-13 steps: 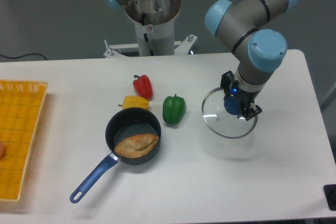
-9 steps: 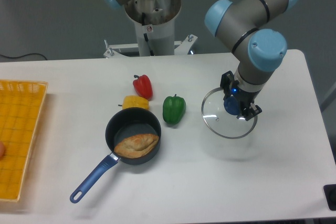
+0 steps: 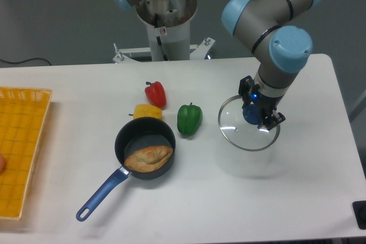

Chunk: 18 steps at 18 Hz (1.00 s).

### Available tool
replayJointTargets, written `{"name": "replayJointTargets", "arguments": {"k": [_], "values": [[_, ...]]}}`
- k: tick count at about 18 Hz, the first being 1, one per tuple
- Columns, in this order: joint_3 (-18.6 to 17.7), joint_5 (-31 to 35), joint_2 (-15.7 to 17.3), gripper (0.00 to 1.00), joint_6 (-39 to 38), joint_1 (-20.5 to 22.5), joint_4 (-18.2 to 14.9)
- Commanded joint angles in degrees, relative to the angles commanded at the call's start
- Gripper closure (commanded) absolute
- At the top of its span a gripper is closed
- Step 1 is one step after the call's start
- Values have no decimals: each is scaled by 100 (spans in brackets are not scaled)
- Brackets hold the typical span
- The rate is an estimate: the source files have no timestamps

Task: Close the pot lid
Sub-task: 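Lift the glass lid by its knob with the gripper, then carry the glass lid over the blue saucepan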

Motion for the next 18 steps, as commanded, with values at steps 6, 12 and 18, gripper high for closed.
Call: {"name": "replayJointTargets", "arguments": {"k": [6,12,18], "values": [[-53,9,97,40,-650,-430,-18],[-105,61,141,40,-1336,-949,-35],[-220,360,369,40,-1504,-1292,-96]]}}
